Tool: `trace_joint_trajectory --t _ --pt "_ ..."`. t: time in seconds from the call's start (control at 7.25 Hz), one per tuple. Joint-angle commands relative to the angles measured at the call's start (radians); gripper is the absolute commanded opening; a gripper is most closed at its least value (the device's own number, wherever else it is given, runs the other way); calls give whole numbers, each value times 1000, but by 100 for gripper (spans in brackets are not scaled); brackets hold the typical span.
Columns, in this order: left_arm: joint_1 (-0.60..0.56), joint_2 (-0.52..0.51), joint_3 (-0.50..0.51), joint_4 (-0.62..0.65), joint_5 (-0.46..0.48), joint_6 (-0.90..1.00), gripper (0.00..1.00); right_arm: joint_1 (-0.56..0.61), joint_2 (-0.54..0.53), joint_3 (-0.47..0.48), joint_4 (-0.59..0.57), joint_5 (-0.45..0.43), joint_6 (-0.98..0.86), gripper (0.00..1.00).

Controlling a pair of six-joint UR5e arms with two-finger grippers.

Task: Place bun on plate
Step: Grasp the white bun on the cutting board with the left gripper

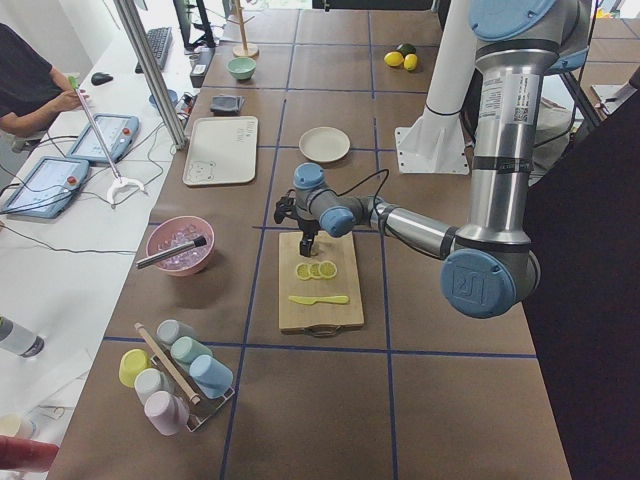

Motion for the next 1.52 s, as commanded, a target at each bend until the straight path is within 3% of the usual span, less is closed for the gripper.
trace_joint_trajectory --t 0.0,0.28,0.55,0.83,1.1,1.24,1.38 --pt "0 -6 12 1 0 1 79 -1 -1 0 0 0 1 100" --pt "0 -19 22 1 0 0 61 -1 4 0 0 0 0 100" --pt "-1 -15 17 1 0 1 29 -1 5 0 0 0 1 100" --pt "-1 -20 -42 3 -9 -8 26 -1 7 0 0 0 1 100" --pt "3 -79 -156 18 -12 -185 26 -1 4 9 -1 0 1 100" --pt "62 -200 -155 39 -9 -367 26 -1 4 10 -3 0 1 100" --pt "197 -345 -150 125 17 -542 26 -1 -1 10 -1 0 1 100"
